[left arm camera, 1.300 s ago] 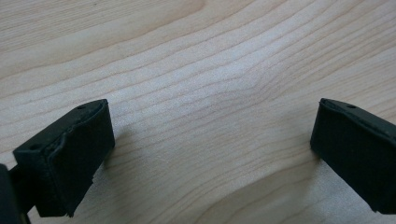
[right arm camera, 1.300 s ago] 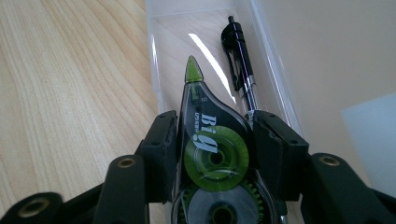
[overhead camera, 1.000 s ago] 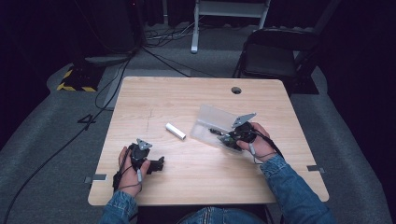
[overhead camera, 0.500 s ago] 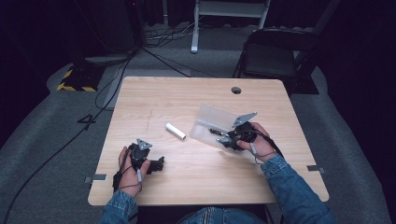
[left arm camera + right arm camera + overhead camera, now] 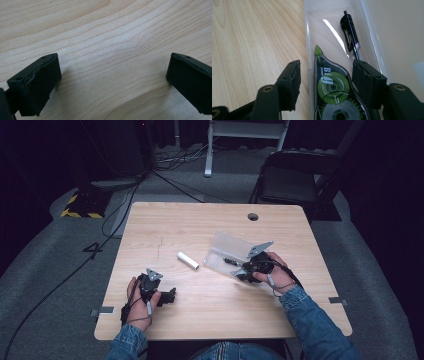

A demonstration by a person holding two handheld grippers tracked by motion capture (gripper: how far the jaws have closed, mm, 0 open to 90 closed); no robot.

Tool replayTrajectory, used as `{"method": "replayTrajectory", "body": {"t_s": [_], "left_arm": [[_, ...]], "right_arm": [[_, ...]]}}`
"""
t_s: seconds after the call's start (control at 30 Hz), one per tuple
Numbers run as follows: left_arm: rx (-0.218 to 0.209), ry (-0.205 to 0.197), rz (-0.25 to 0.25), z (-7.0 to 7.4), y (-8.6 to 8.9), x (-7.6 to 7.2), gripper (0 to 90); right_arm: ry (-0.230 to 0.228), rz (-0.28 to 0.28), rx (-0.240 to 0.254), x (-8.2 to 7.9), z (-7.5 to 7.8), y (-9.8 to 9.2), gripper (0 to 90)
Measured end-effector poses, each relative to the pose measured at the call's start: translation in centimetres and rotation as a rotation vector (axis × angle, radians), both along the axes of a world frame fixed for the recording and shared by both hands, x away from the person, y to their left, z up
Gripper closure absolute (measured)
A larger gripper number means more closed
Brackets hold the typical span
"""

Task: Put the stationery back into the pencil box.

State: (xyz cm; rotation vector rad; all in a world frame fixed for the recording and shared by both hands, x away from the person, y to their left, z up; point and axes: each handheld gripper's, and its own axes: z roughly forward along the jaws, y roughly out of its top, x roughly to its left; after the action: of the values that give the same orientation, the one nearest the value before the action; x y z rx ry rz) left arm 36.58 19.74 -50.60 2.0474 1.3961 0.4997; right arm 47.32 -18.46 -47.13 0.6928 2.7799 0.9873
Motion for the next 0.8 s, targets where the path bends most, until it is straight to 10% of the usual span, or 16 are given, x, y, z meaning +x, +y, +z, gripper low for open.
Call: {"method": "replayTrajectory", "body": {"t_s": [0.23,0.47,0.8], "left_arm": [[0.0,0.0,0.0,0.0,0.0,0.0,0.1],[0.0,0.001,0.001,0.0,0.0,0.0,0.1],[-0.001,0.001,0.0,0.0,0.0,0.0,0.1]], "right_arm": [[-0.016,-0.026,0.025,0.0,0.5,-0.3,44.6],[-0.071,-0.061,-0.001,-0.4,1.7,-1.1,73.9],[-0.072,-0.062,-0.002,-0.7,1.9,-1.1,67.6]]}}
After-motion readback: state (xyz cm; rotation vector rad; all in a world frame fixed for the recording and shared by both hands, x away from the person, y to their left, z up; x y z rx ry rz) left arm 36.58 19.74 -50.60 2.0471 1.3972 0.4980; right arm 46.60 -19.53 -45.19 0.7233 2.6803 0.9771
